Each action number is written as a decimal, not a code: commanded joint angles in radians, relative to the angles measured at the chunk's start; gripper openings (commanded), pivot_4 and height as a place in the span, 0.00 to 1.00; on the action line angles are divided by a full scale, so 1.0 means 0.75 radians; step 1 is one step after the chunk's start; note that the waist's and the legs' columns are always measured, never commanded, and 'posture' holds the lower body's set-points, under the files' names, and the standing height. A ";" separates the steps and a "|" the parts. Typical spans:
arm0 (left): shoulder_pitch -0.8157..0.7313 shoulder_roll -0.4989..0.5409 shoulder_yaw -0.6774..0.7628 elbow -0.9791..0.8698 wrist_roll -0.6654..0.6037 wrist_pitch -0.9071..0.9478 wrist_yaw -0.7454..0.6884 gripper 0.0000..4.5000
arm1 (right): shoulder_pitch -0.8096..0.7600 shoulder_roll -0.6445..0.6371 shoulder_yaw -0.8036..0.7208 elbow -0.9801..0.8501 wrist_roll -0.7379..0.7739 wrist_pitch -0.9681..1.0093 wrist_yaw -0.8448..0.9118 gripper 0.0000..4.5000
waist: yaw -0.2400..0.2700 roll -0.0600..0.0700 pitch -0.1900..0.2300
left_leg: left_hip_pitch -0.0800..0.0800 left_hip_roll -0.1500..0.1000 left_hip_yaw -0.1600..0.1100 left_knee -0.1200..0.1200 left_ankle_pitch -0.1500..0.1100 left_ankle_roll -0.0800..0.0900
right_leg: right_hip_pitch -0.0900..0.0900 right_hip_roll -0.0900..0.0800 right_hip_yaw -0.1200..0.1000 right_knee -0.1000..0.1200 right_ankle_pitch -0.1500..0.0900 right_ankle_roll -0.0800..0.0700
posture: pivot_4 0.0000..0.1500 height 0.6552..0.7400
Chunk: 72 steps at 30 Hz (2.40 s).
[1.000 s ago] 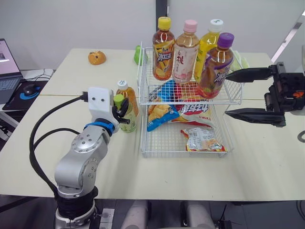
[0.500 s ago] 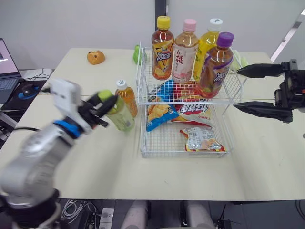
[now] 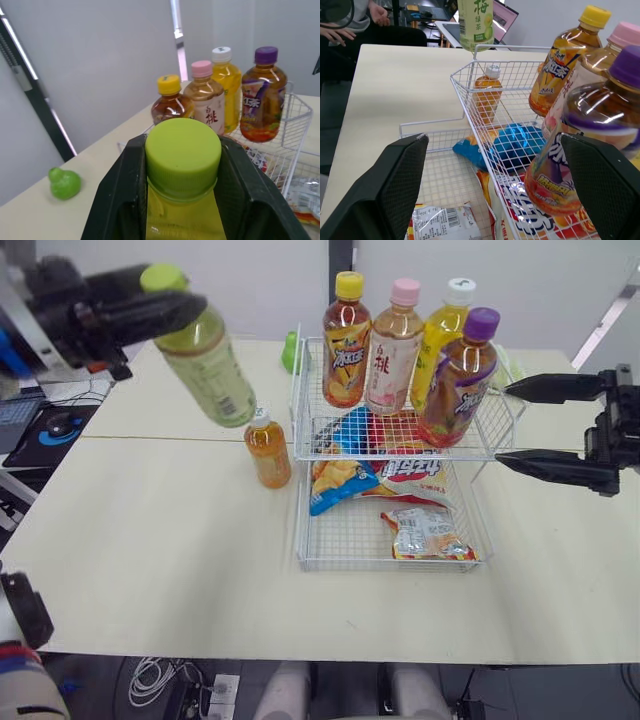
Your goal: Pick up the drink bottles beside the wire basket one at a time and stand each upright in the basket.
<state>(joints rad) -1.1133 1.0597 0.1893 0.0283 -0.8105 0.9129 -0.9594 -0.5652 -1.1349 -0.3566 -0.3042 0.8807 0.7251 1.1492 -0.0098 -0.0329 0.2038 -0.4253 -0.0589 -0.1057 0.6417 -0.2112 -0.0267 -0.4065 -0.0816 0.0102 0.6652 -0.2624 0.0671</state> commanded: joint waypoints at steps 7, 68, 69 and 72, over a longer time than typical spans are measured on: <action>-0.621 -0.230 -0.183 0.403 0.072 0.048 -0.224 0.30 | 0.022 -0.046 -0.112 -0.047 0.027 0.022 -0.037 1.00 | -0.024 0.000 0.000 | -0.002 -0.001 0.000 0.001 0.000 0.000 | 0.000 0.000 0.001 -0.001 0.001 0.001 | 1.00 1.00; -0.064 -0.203 0.074 0.095 0.422 -0.182 -0.134 0.99 | 0.055 -0.019 -0.122 -0.118 0.067 -0.021 -0.147 1.00 | -0.031 0.002 0.000 | 0.006 -0.001 -0.001 0.005 0.000 0.001 | -0.003 -0.001 0.010 0.017 0.001 0.002 | 1.00 1.00; 0.039 -0.168 0.129 0.053 0.431 -0.199 -0.112 0.99 | 0.044 -0.011 -0.086 -0.128 0.060 -0.025 -0.148 1.00 | -0.029 0.002 0.000 | 0.006 -0.001 0.000 0.005 0.000 0.001 | -0.003 -0.001 0.011 0.017 0.001 0.002 | 1.00 1.00; 0.262 -0.107 0.249 -0.034 0.434 -0.205 -0.054 0.99 | 0.009 0.008 -0.020 -0.138 0.059 -0.026 -0.154 1.00 | -0.030 0.002 0.000 | 0.008 -0.001 0.001 0.004 0.000 0.001 | -0.003 -0.002 0.011 0.017 0.000 0.001 | 1.00 1.00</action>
<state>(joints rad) -0.9486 0.9494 0.3073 0.0630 -0.4862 0.7749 -1.0296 -0.5325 -1.1289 -0.3728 -0.3895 0.9220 0.7130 1.0414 -0.0321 -0.0310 0.2035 -0.4192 -0.0591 -0.1054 0.6447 -0.2113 -0.0262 -0.4084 -0.0832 0.0181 0.6780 -0.2623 0.0672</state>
